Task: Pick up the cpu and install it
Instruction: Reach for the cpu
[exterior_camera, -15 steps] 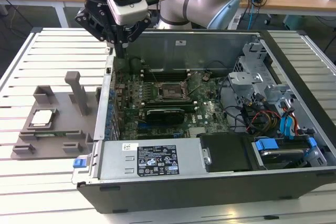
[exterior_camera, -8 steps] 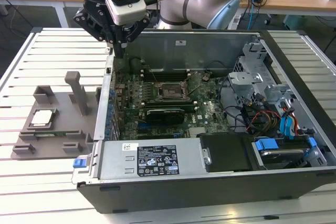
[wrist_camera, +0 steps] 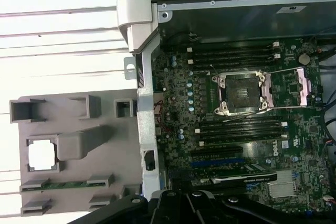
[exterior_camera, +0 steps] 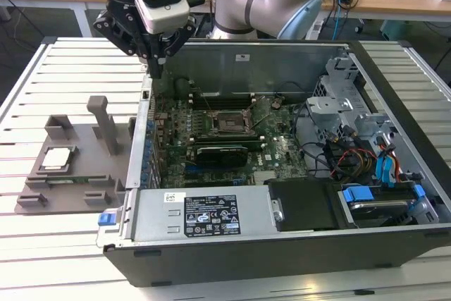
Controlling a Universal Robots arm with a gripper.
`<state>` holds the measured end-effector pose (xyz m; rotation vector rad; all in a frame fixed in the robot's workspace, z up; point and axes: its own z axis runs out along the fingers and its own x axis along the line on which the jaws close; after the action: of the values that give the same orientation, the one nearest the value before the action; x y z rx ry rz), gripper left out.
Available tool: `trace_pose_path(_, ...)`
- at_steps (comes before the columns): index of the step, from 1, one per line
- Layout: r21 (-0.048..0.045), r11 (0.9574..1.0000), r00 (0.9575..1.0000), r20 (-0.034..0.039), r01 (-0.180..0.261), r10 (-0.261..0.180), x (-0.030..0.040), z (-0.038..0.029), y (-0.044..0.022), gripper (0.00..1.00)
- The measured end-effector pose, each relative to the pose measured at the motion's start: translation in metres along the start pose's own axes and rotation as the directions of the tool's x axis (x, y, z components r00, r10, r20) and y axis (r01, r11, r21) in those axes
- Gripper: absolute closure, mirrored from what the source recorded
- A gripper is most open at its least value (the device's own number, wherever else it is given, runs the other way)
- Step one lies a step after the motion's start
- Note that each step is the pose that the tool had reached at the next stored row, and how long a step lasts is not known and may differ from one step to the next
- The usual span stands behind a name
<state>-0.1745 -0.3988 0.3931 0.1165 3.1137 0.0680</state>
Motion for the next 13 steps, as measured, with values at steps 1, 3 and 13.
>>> trace_pose_path(1,-0.0001,1.0000,1.0000,0.0001,0.000,0.000,0.0007,0.0000,-0.0001,0.89)
trace_pose_path(3,0.0000,1.0000,1.0000,0.0000,0.000,0.000,0.0014,0.0000,-0.0001,0.89)
trace_pose_path(13,0.0000,1.0000,1.0000,0.0000,0.000,0.000,0.0077,-0.0002,-0.0006,0.89)
